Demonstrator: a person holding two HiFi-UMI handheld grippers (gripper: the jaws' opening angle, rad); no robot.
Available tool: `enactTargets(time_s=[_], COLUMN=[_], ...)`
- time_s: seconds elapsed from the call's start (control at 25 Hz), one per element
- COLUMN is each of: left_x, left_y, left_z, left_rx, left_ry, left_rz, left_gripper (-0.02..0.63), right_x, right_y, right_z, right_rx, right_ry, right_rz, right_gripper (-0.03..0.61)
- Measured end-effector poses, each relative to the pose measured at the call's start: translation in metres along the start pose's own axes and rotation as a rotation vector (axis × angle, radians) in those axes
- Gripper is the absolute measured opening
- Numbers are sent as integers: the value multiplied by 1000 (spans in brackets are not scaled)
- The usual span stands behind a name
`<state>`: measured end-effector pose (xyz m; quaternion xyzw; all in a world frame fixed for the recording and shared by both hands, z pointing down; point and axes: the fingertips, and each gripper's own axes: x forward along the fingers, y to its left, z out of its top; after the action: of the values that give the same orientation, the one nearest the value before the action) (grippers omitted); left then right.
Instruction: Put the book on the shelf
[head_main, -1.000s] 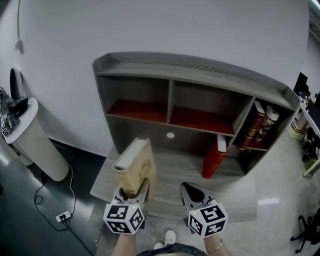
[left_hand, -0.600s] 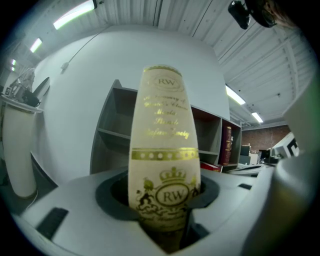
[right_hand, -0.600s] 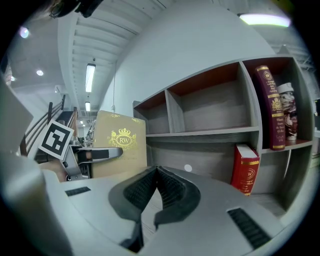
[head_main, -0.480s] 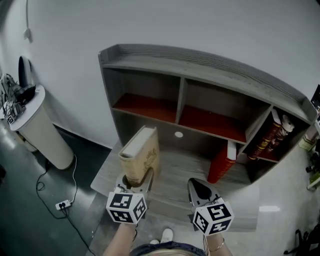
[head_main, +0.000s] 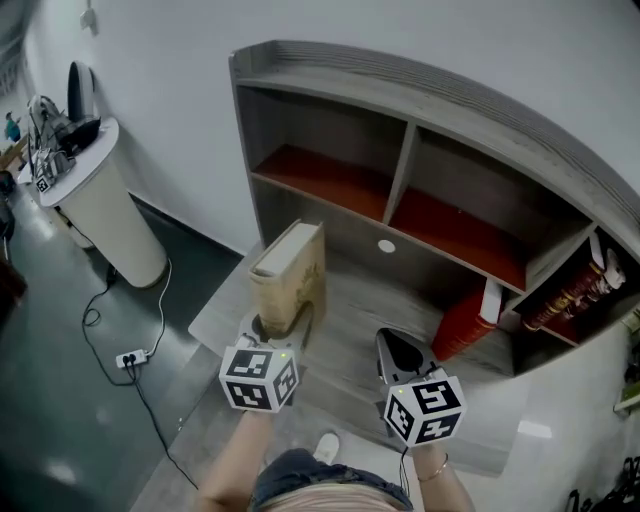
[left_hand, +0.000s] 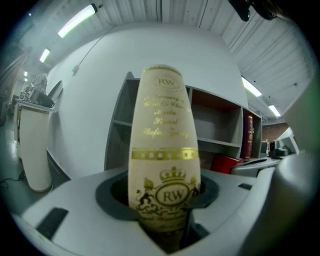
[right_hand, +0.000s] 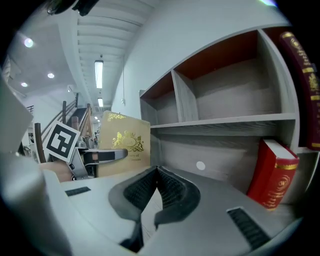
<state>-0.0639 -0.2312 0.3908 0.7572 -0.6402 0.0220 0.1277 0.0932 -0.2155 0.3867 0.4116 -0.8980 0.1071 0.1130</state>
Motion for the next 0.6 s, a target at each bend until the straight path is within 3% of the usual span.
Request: enactTargets(time_s=[0.24, 0.6], left_x=[1, 7], left_y=[11, 31], left_z=[-5, -18], left_rx=[-14, 35], left_ry=[-11, -19], left_rz=[55, 110], left_gripper=[221, 221], right_x=[14, 30], right_y=[5, 16], right_z=[-9, -27], right_rx=[-1, 21], right_ry=[26, 54], right_rz=[57, 82], right_gripper=[9, 9])
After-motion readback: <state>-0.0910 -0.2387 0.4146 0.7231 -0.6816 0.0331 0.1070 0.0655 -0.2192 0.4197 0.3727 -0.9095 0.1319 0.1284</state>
